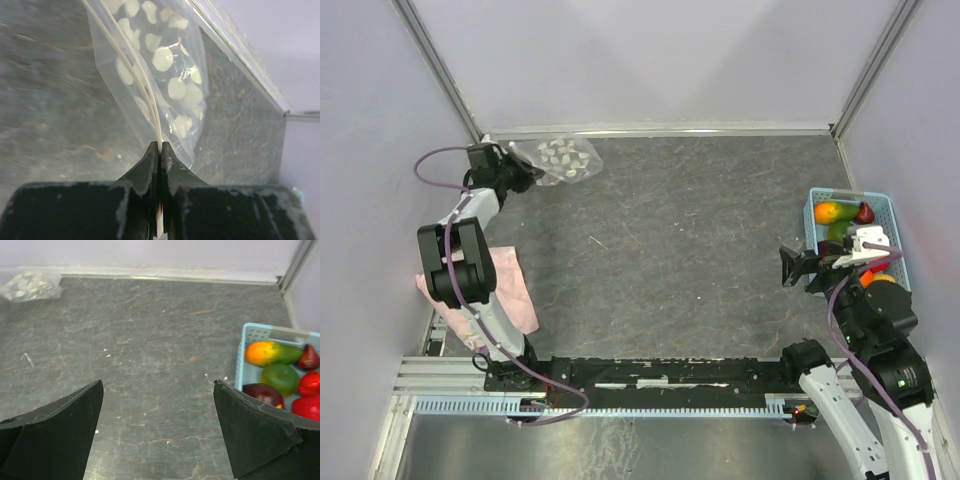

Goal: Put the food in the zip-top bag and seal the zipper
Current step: Pick up the zipper food storage bag at the corner of the board.

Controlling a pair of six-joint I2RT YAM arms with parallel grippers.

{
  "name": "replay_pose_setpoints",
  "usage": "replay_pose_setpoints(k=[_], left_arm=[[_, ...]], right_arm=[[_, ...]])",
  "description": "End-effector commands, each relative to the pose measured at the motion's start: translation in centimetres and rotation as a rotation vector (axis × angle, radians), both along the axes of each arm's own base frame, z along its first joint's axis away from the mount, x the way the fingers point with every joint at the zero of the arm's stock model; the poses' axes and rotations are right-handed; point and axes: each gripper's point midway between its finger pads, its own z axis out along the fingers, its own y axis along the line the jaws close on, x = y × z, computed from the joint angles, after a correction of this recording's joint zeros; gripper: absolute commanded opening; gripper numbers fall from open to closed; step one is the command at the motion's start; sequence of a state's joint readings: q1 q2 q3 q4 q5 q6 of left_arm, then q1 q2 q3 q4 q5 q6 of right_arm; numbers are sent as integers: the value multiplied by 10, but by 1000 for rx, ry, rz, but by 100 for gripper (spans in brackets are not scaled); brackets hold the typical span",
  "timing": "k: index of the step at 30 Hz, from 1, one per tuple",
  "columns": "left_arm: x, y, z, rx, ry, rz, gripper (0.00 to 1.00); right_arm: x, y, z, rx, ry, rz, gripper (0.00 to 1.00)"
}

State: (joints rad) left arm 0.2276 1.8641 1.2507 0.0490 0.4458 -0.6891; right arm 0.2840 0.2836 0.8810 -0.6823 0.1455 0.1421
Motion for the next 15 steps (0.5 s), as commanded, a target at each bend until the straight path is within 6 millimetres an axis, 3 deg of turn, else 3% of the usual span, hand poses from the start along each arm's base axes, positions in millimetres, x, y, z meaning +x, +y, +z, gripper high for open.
replay_pose_setpoints(k=[1, 15], left_arm=[[-20, -37, 35, 176, -22, -71, 3], [-95, -126, 113, 494, -159, -195, 3]], right_arm=[[9, 27, 8, 58, 24, 116, 99], [41, 78, -15, 117, 220, 311, 97]])
